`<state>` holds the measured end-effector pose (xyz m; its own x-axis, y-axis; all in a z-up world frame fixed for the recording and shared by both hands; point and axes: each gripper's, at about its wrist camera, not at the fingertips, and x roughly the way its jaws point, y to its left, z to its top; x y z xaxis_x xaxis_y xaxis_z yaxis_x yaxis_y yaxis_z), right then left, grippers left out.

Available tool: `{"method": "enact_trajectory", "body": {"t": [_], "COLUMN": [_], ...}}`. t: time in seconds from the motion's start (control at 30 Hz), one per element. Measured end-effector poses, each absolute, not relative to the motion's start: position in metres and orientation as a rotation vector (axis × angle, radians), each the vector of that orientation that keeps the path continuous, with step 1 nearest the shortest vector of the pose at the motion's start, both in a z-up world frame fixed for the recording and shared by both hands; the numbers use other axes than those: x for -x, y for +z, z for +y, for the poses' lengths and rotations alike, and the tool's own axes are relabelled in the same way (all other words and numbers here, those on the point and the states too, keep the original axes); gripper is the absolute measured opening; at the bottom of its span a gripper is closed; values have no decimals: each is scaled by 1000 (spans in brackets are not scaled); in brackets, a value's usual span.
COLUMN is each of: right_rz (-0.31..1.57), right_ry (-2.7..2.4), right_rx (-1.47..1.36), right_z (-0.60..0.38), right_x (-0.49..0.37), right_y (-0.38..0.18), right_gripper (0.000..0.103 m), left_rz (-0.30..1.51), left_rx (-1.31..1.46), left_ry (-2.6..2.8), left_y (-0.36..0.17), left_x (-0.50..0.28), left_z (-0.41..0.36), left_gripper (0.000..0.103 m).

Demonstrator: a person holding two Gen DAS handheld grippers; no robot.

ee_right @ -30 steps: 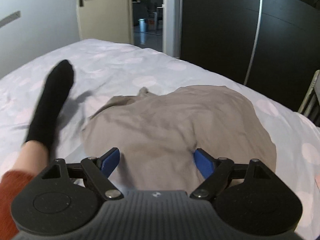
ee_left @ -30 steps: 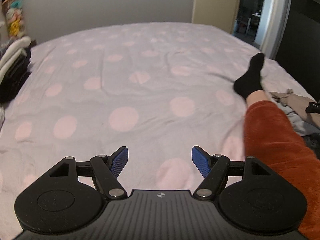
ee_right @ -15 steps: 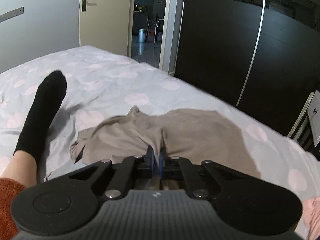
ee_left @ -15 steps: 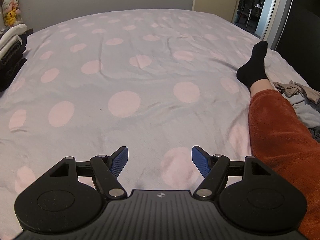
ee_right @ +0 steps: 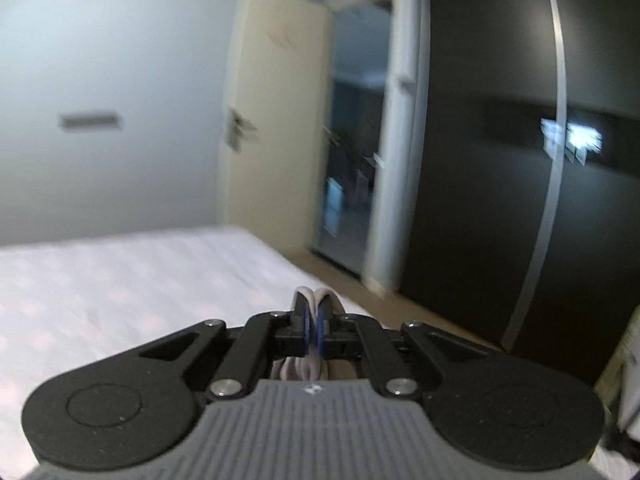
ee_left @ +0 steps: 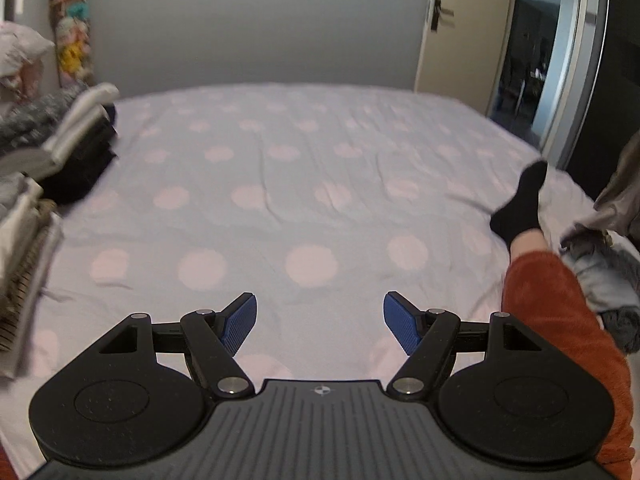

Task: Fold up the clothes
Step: 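Grasp the beige shirt with the right gripper and lift it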

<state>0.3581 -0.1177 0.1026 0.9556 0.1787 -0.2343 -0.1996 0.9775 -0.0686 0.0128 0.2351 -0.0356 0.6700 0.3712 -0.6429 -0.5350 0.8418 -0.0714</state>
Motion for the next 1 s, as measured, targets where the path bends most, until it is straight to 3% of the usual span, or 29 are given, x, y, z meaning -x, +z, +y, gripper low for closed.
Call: {"method": "enact_trajectory", "body": {"t": [0.33, 0.6, 0.7, 0.87, 1.0], "right_rz": [-50, 85, 218, 502, 603], "right_ry": [698, 997, 1083, 1125, 1085], "right_rx": [78, 17, 20, 102, 194], "right_z": [1, 83, 117, 172, 188], "right_x": [-209, -141, -129, -127, -142], "right_y": [241, 228, 179, 48, -28], "right_gripper": [4, 4, 4, 5, 9], "left_rz": [460, 392, 426, 555, 633], "left_rx": [187, 189, 199, 241, 263], "left_ry": [646, 737, 748, 752, 690], "left_y": [40, 67, 55, 13, -17], "left_x": [58, 104, 109, 105, 95], "left_z": [250, 270, 278, 297, 302], "left_gripper": [83, 83, 83, 83, 83]}}
